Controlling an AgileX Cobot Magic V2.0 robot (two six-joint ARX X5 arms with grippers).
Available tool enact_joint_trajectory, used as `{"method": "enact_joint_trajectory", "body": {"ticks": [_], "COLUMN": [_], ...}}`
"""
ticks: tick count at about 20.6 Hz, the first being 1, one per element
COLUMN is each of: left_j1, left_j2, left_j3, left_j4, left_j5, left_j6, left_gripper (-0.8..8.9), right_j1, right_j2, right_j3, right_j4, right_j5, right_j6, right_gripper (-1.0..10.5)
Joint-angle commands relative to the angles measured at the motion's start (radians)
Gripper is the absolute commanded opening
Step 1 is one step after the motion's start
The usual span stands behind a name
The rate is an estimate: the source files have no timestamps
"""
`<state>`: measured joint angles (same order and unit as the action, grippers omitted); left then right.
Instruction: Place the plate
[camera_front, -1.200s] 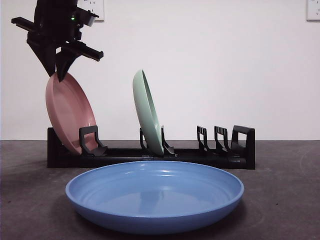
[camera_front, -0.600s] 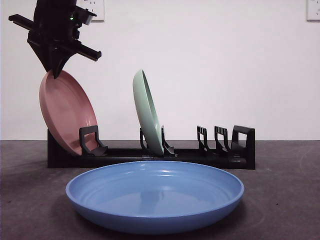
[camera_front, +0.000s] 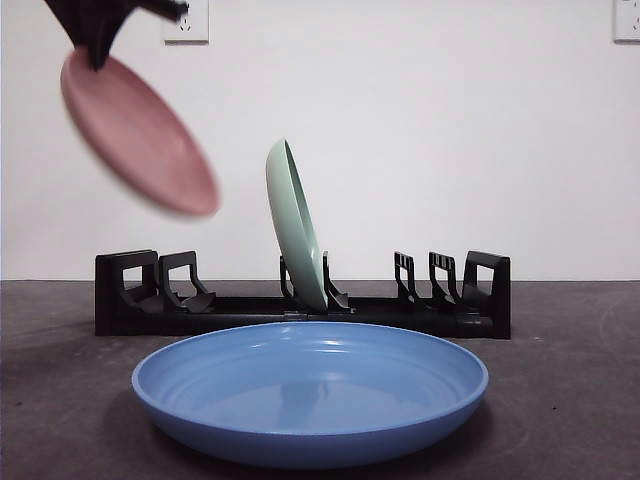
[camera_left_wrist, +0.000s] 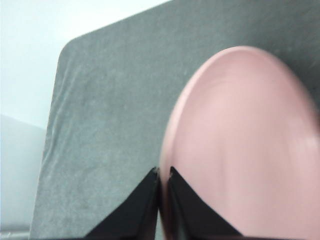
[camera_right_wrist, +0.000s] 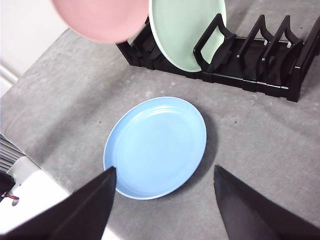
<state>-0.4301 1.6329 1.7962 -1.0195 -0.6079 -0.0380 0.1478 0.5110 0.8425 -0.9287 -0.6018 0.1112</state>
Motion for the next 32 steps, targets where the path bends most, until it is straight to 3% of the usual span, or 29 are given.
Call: {"method": "enact_joint_trajectory", "body": {"ticks": [1, 5, 10, 16, 24, 32], "left_j1": [-0.014, -0.044, -0.061, -0.095, -0.095, -0.095], "left_j2": [-0.046, -0.154, -0.260, -0.373, -0.473, -0.519], "left_j3": [0.035, 0.035, 0.032, -0.105, -0.351, -0.639], "left_j4": [-0.024, -0.146, -0.300, -0.291, -0.159, 0.070], "left_j5": [-0.002, 0.054, 0.388, 0.689, 0.865, 0.880], "left_j6": [-0.003, -0.047, -0.079, -0.056, -0.045, -0.060], "left_gripper": [0.14, 0.14, 0.14, 0.13, 0.13, 0.13], "right_j1": [0.000, 0.000, 0.000, 0.000, 0.000, 0.000], "right_j2": [0.002, 0.003, 0.003, 0.003, 0.003, 0.003], "right_j3": [0.005, 0.005, 0.005, 0.005, 0.005, 0.005], "right_j4": [0.013, 0.013, 0.015, 0.016, 0.016, 0.016], "right_j5": [0.000, 0.007, 0.008, 0.008, 0.008, 0.007], "right_j6": [-0.007, -0.008, -0.011, -0.014, -0.014, -0.013], "right_gripper": [3.1, 3.1, 3.1, 3.1, 3.1, 3.1]}}
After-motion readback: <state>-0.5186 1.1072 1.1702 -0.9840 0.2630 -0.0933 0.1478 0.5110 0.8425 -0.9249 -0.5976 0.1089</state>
